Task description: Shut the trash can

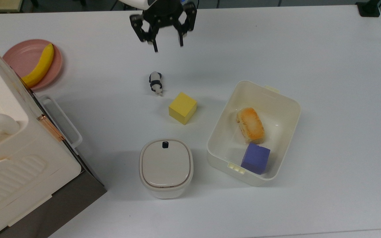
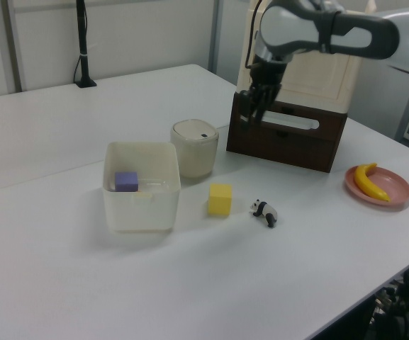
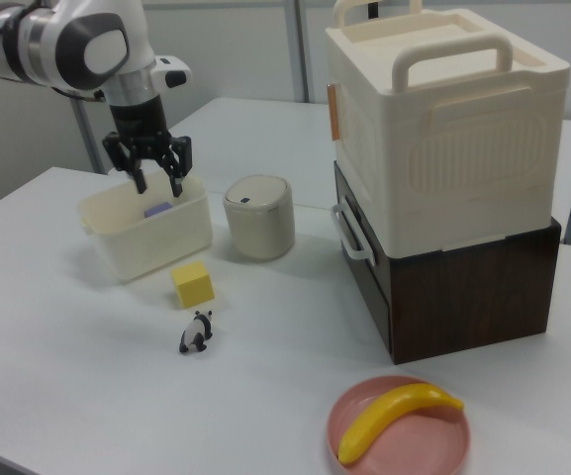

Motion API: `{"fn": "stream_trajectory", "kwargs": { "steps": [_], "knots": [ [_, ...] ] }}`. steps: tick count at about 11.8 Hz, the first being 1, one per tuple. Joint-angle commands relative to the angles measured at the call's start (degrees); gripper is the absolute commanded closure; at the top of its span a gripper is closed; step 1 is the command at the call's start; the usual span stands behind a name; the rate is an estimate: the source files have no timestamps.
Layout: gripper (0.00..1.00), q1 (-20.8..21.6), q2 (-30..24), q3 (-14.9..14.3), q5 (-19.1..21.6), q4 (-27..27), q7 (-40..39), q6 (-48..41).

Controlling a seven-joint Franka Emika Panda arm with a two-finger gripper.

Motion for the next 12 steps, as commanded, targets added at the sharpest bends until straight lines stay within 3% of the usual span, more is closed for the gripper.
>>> {"fn": "stream_trajectory", "kwargs": {
  "steps": [1, 2, 4, 12],
  "knots": [
    [0.00, -0.07, -3.10, -1.87, 0.46, 0.40, 15.45, -8.69],
    [0.00, -0.07, -4.50, -1.96, -1.46, 0.40, 19.19, -9.66],
    [0.00, -0.16, -5.31, -2.49, -2.53, 0.40, 16.79, -11.51],
    [0.00, -1.21, -5.93, -3.99, 0.45, 0.31, 11.06, -12.40]
  ]
}}
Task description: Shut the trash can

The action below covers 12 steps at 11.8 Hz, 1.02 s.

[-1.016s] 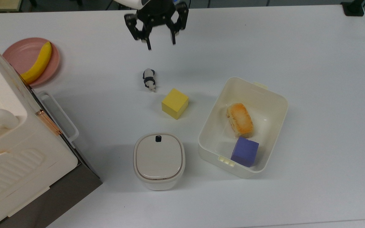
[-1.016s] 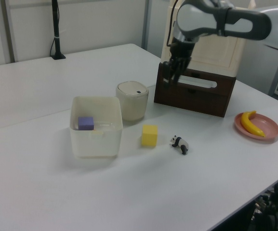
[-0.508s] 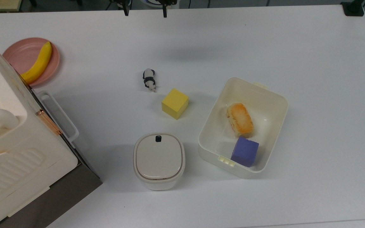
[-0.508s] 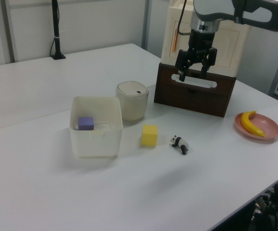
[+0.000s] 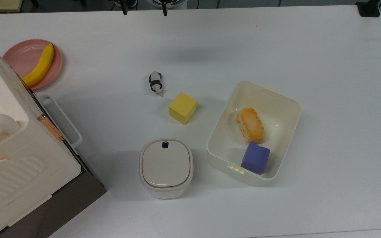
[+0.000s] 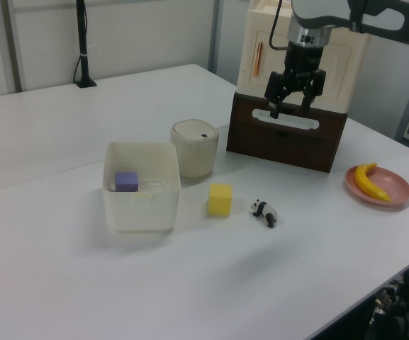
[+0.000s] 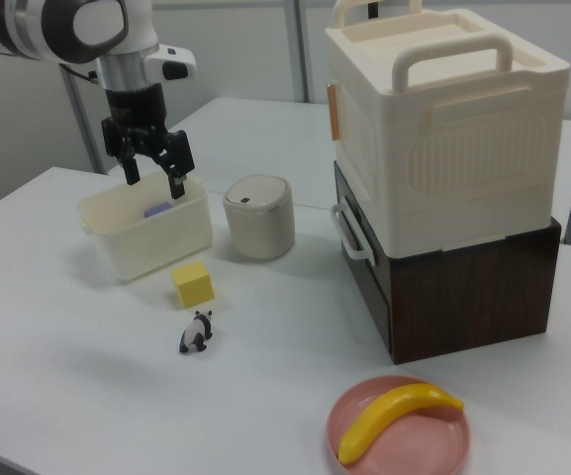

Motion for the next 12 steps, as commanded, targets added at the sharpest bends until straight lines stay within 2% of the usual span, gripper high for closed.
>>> {"fn": "stream_trajectory", "kwargs": {
  "steps": [1, 4, 12],
  "knots": [
    [0.00, -0.56, -1.15, -0.31, 1.50, -0.67, -2.39, -1.14],
    [0.00, 0.75, -0.98, -0.83, 1.50, -0.66, -2.31, -0.88],
    [0.00, 0.85, -1.06, -0.92, 1.50, -0.66, -2.48, -0.88]
  ]
}}
